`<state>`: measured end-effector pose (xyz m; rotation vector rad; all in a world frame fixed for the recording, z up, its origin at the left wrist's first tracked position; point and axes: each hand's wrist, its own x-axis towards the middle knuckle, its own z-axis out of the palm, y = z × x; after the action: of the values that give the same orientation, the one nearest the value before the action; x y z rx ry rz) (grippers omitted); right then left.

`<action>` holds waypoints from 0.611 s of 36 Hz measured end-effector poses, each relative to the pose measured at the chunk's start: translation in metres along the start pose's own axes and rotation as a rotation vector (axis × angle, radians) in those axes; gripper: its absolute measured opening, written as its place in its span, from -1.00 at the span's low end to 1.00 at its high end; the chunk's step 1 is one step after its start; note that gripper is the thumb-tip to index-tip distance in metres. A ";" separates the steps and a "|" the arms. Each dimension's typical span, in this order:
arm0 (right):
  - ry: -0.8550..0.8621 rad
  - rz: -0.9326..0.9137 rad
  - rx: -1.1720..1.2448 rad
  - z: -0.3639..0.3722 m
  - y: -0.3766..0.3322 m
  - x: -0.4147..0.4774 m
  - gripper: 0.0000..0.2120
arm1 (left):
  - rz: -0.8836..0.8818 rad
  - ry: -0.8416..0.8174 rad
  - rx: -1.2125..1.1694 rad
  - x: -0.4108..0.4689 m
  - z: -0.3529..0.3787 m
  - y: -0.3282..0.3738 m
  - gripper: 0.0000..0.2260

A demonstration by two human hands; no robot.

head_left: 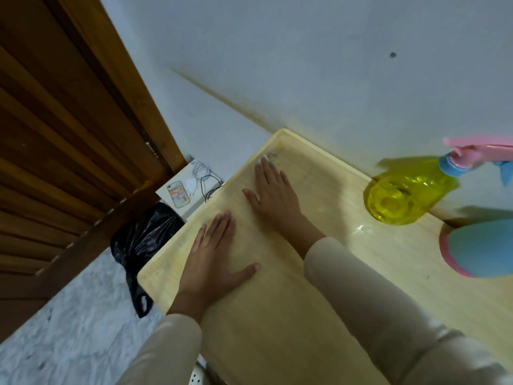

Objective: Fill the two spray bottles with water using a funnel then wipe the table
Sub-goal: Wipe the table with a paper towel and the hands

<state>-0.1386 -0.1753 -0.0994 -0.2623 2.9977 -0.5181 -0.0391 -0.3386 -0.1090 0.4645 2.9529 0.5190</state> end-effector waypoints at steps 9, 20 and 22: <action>-0.020 0.064 -0.093 0.014 0.003 0.000 -0.37 | 0.014 0.006 -0.020 0.000 0.001 -0.002 -0.07; 0.067 0.431 -0.030 0.007 0.034 -0.110 -0.22 | 0.028 0.005 0.021 0.001 0.006 -0.005 -0.09; 0.086 0.553 -0.050 0.007 0.045 -0.154 -0.24 | 0.035 0.001 0.032 0.001 0.006 -0.005 -0.08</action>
<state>0.0062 -0.1072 -0.1123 0.5843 2.9686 -0.3982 -0.0405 -0.3406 -0.1167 0.5207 2.9634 0.4761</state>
